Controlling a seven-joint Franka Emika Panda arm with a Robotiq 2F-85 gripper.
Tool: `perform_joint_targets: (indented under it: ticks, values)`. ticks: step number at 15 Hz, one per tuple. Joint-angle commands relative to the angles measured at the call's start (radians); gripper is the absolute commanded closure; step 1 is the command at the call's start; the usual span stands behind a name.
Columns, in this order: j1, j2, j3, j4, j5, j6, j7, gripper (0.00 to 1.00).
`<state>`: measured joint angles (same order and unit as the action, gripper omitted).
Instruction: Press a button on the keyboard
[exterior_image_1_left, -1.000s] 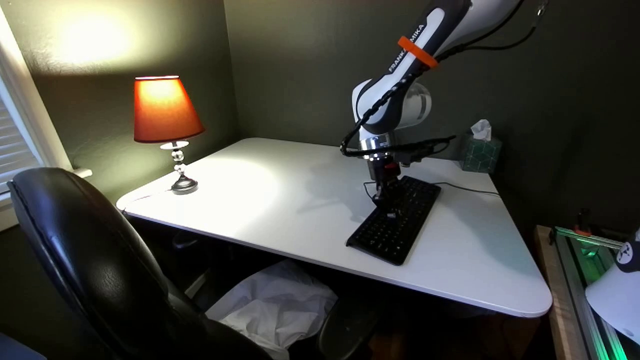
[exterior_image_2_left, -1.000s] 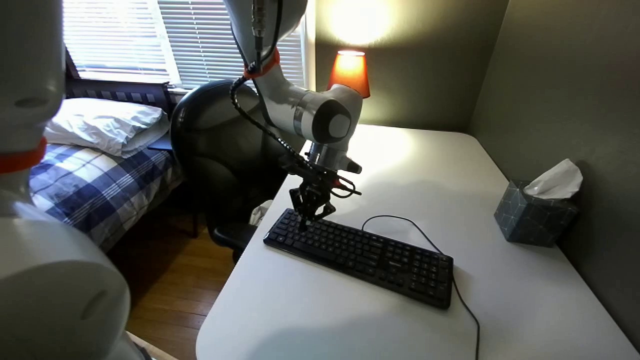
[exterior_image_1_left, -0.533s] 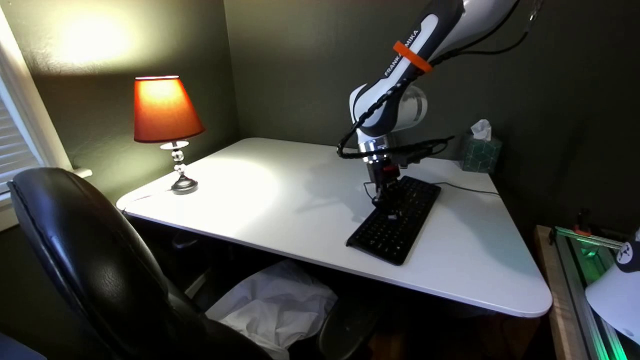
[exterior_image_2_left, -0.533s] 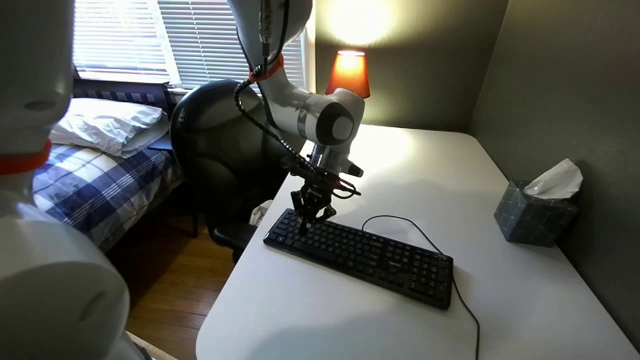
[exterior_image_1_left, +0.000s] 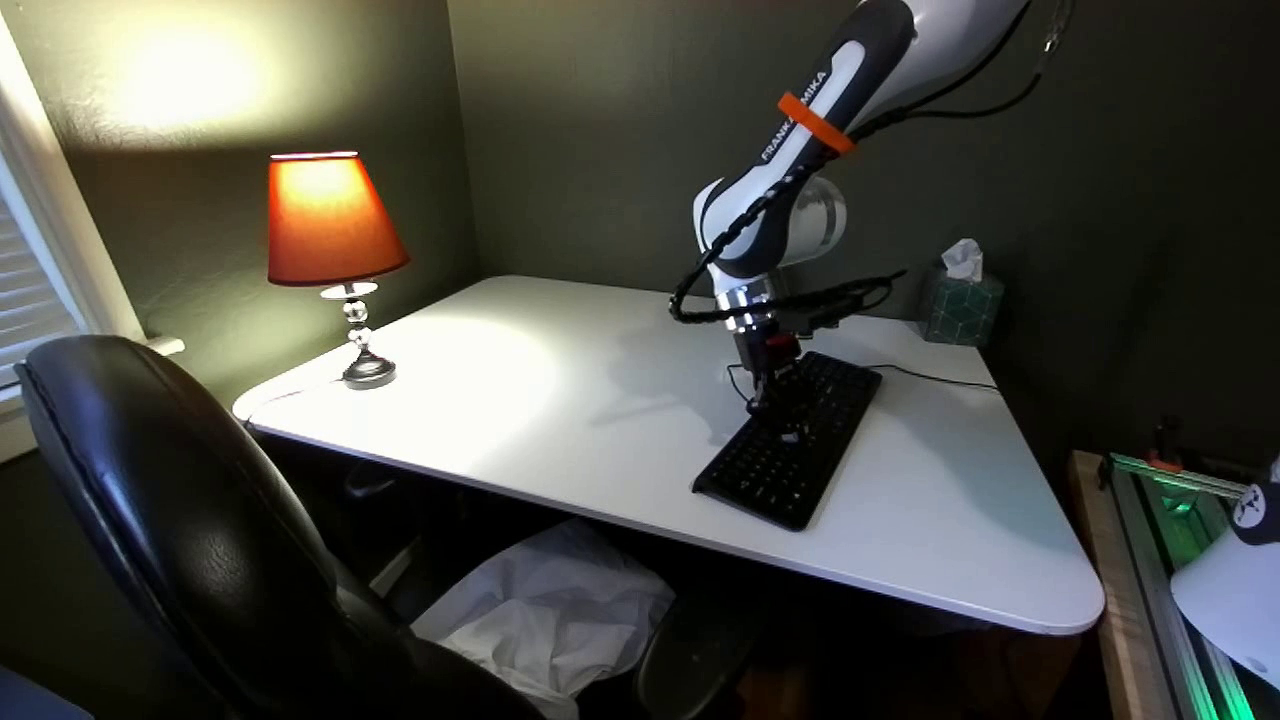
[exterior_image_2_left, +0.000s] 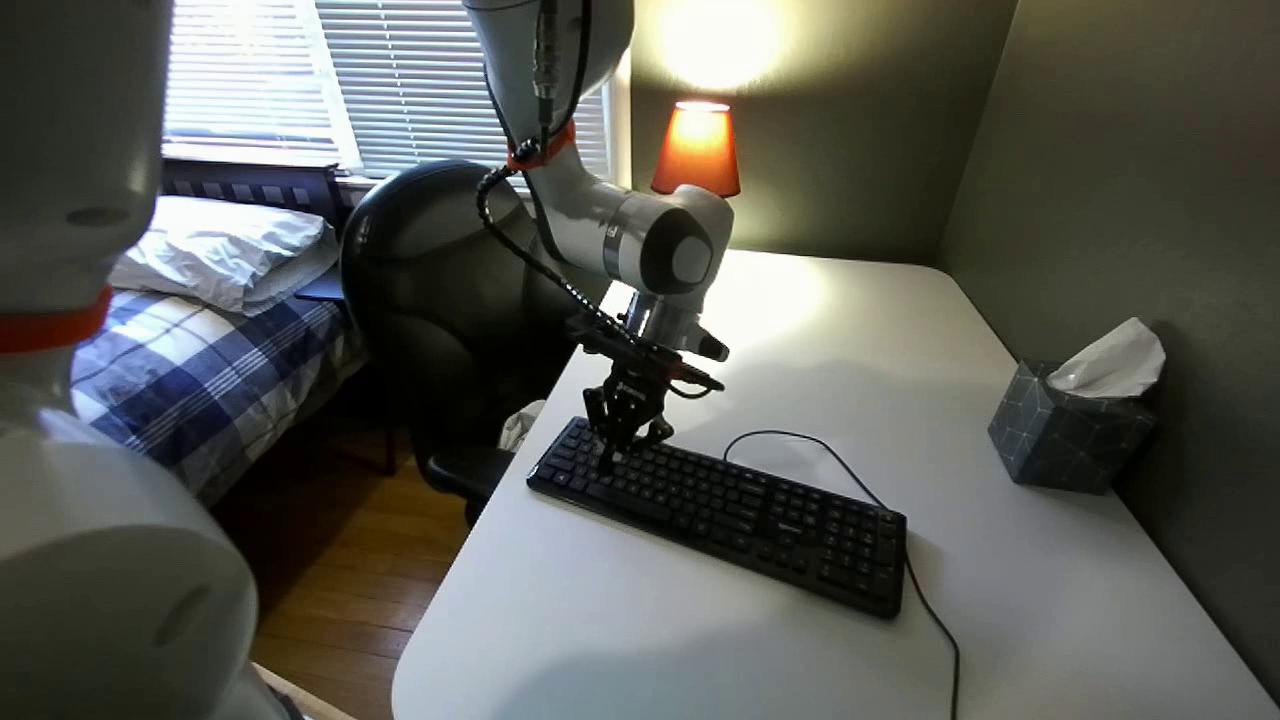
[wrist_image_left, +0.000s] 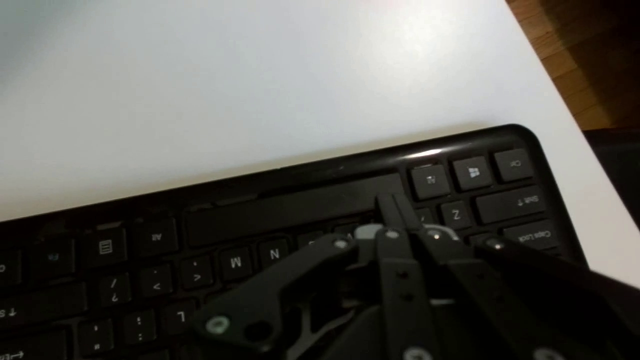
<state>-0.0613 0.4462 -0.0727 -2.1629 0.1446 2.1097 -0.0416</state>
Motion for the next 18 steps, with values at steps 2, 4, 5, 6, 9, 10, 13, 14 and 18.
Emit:
perform_joint_targets:
  ticks: [2, 4, 5, 6, 9, 10, 13, 14, 18]
  values:
    - [-0.008, 0.03, 0.006, 0.04, -0.021, -0.055, 0.023, 1.0]
    - [-0.009, 0.036, 0.006, 0.047, -0.02, -0.065, 0.023, 1.0]
    - [-0.01, 0.04, 0.006, 0.051, -0.02, -0.068, 0.023, 1.0]
    - [-0.01, 0.042, 0.006, 0.053, -0.019, -0.069, 0.024, 1.0]
    - [-0.012, 0.049, 0.007, 0.06, -0.017, -0.072, 0.023, 1.0]
    - [-0.012, 0.051, 0.007, 0.062, -0.017, -0.073, 0.023, 1.0]
    - [-0.012, 0.057, 0.008, 0.067, -0.016, -0.074, 0.022, 1.0]
    - [-0.012, 0.06, 0.008, 0.069, -0.015, -0.075, 0.022, 1.0]
    - [-0.013, 0.066, 0.01, 0.072, -0.013, -0.079, 0.02, 1.0]
